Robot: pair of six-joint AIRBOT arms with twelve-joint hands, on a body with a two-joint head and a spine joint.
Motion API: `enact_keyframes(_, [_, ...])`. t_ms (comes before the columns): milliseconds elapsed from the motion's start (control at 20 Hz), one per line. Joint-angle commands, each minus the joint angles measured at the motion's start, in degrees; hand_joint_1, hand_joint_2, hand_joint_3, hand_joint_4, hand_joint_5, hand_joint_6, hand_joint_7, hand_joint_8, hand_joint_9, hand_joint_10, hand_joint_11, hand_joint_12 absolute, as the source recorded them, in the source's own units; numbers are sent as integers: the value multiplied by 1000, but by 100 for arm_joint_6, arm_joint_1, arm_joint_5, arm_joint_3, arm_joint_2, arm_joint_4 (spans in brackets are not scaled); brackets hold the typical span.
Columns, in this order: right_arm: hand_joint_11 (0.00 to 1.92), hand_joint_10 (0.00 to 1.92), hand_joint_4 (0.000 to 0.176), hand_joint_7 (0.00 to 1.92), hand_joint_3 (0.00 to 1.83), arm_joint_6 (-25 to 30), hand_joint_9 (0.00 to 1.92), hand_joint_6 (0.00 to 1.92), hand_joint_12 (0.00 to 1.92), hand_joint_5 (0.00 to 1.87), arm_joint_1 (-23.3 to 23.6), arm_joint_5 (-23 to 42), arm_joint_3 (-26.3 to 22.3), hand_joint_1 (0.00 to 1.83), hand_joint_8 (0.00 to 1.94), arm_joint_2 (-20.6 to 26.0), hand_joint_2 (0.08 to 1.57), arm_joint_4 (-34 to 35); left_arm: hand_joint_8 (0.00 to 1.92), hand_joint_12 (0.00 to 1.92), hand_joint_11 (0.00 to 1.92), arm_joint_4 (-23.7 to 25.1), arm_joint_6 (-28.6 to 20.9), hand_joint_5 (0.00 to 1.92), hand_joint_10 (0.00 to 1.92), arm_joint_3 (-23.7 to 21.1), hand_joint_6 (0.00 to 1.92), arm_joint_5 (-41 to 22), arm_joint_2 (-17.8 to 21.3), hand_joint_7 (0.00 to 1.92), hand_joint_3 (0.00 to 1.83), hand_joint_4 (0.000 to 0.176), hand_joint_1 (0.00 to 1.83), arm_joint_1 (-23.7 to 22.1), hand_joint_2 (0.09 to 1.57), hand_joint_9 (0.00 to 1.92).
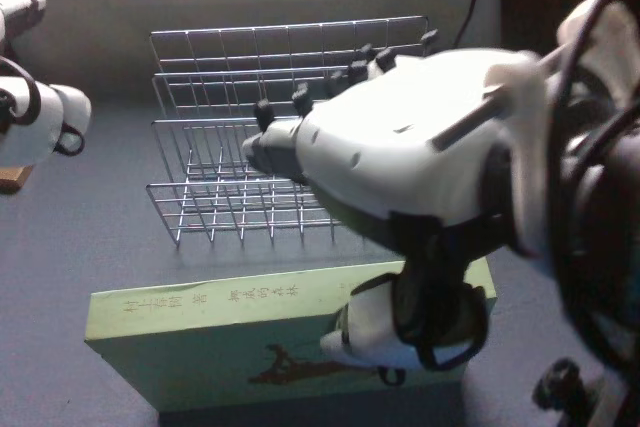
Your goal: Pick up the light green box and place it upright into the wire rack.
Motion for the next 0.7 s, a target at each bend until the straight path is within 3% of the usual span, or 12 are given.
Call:
enact_keyframes(0, [0,12,0,211,0,61,219,0,787,193,21,-47,49,1122,0,-113,941,-488,2,9,0,584,184,36,0,34,0,-190,27,19,9,0,0,-17,1428,0])
enact_keyframes(200, [0,0,0,185,0,162,187,0,722,157,-25,-410,316,1143,0,-739,916,-446,2,8,0,593,818,36,0,148,0,-362,34,19,9,0,0,-2,1431,0])
enact_keyframes(350, [0,0,0,184,0,123,184,2,644,162,-126,-400,505,1134,0,-913,908,-50,2,7,0,688,989,39,0,213,1,-481,35,20,7,0,0,0,1428,0])
enact_keyframes(650, [0,2,0,173,0,167,178,4,612,172,-340,-361,793,1130,0,-1202,903,-12,8,8,0,688,1131,48,0,342,5,-573,90,39,7,0,0,43,1431,0])
